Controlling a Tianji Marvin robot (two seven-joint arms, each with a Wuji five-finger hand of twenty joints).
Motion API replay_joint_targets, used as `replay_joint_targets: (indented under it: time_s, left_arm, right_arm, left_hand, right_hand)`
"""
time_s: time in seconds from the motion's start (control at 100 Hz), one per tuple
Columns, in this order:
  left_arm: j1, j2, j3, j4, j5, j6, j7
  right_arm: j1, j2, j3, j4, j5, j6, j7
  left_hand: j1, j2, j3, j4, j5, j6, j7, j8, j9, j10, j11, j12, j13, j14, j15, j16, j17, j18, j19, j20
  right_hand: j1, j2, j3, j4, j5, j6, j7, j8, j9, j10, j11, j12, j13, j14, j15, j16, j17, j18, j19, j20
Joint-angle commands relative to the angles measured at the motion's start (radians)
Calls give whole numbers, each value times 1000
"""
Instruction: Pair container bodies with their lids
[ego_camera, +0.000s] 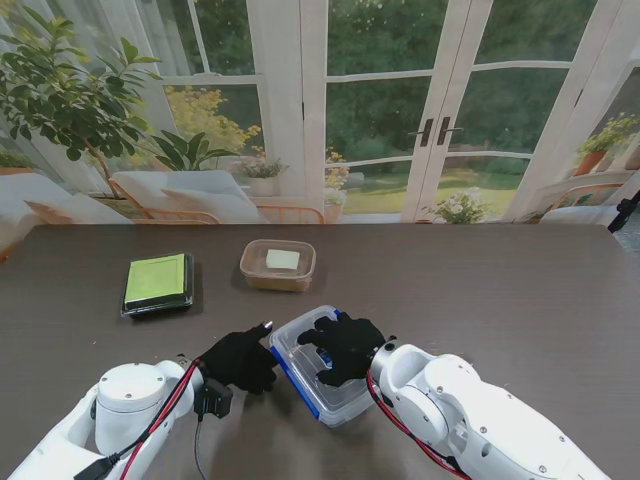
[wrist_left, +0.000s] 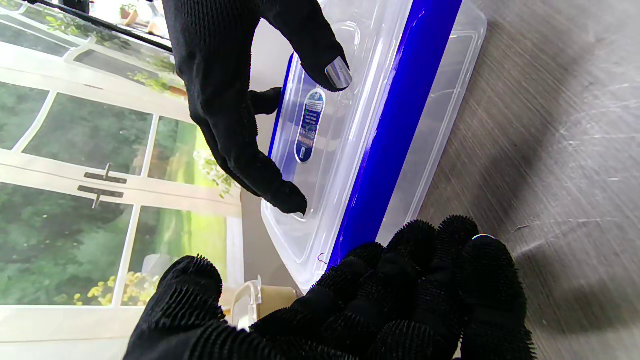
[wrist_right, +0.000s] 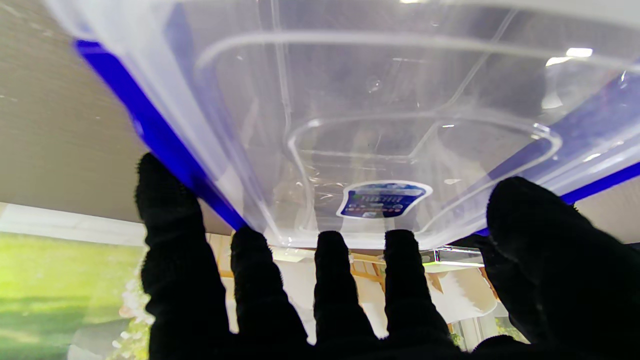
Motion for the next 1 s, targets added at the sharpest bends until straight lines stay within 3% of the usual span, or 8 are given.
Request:
replay_joint_targets:
  time_s: [0.0, 0.72, 0.99]
  left_arm:
    - [-26, -27, 17, -49, -22, -18, -45]
    - [-61, -23, 31, -52, -38, 0, -75]
    - [-55, -21, 27, -39, -11, -3, -71]
  right_arm:
    - [-57, 0, -53, 64, 1, -28, 66]
    - [-54, 4, -69, 68, -5, -44, 70]
    - [-63, -3, -44, 58, 6, -30, 55]
  left_hand:
    - [30, -3, -5, -11, 3, -140, 43, 19, 48, -90, 17, -13, 42, 29, 17, -2, 10, -63, -11, -10]
    - [31, -4, -5, -10, 1, -131, 44, 19, 49, -85, 18, -14, 44, 32, 17, -3, 14, -55, -14, -12]
    - [34, -5, -5, -10, 0, -138, 42, 18, 44, -87, 15, -16, 37, 33, 13, -4, 5, -61, -16, -12]
  right_hand:
    - [47, -93, 97, -1, 77, -126, 77, 45, 45, -97, 114, 41, 181, -204, 309, 86, -415, -281, 151, 60]
    - [62, -137, 130, -14, 73, -133, 102, 45, 38, -124, 132, 58, 191, -227, 320, 81, -402, -294, 166, 45]
    - [-13, -91, 50, -14, 17, -118, 70, 33, 24, -105, 120, 54, 176, -194, 311, 78, -419, -265, 160, 40]
